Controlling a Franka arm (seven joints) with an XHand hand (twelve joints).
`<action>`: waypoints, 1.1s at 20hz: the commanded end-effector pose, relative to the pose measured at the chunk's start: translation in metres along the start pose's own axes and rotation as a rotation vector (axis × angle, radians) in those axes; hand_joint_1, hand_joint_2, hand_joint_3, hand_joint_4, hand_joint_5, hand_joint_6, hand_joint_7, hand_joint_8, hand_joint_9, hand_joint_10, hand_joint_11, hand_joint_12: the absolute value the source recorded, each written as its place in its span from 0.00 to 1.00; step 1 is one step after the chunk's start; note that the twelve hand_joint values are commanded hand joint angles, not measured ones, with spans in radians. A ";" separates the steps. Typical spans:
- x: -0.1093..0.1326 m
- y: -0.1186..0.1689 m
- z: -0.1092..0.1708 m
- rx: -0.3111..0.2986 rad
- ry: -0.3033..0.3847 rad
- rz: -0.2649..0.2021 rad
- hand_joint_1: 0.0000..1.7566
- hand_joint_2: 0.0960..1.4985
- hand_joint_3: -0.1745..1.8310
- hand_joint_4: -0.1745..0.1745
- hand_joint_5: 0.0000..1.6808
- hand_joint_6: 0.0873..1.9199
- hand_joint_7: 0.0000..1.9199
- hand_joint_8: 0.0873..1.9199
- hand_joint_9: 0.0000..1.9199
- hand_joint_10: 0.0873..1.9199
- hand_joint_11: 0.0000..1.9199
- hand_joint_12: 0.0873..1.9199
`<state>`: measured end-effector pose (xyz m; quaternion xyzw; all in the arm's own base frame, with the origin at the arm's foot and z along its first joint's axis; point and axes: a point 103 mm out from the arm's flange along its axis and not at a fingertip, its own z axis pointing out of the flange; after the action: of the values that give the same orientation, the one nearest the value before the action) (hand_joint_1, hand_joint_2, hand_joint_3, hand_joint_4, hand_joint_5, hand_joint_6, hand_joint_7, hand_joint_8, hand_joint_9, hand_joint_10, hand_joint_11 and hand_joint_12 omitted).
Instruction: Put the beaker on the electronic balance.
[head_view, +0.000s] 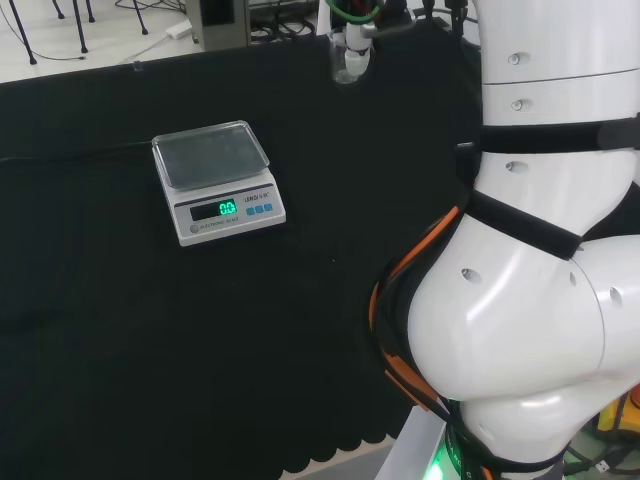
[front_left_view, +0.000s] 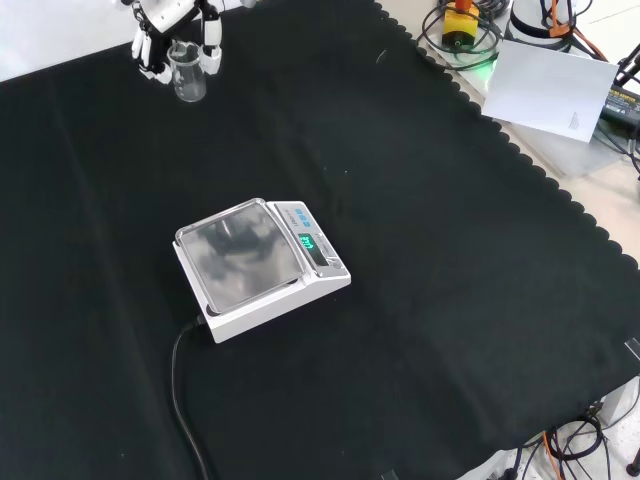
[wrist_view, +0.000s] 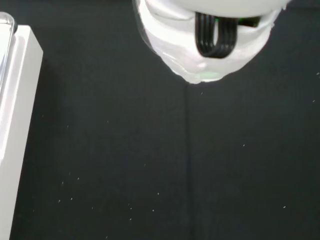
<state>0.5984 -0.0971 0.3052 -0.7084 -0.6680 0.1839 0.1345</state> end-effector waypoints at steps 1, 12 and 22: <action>-0.002 -0.008 -0.008 -0.012 -0.008 0.007 0.86 0.71 0.00 0.00 0.61 0.46 0.48 0.49 0.59 0.58 0.71 0.14; 0.021 0.014 -0.001 0.008 0.019 -0.073 0.86 0.71 0.00 0.00 0.61 0.45 0.48 0.49 0.59 0.59 0.73 0.08; 0.062 0.039 0.005 0.021 0.017 -0.172 0.86 0.71 0.00 0.00 0.61 0.46 0.48 0.49 0.59 0.60 0.74 0.06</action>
<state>0.6255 -0.0646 0.2901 -0.6736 -0.7024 0.1741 0.1506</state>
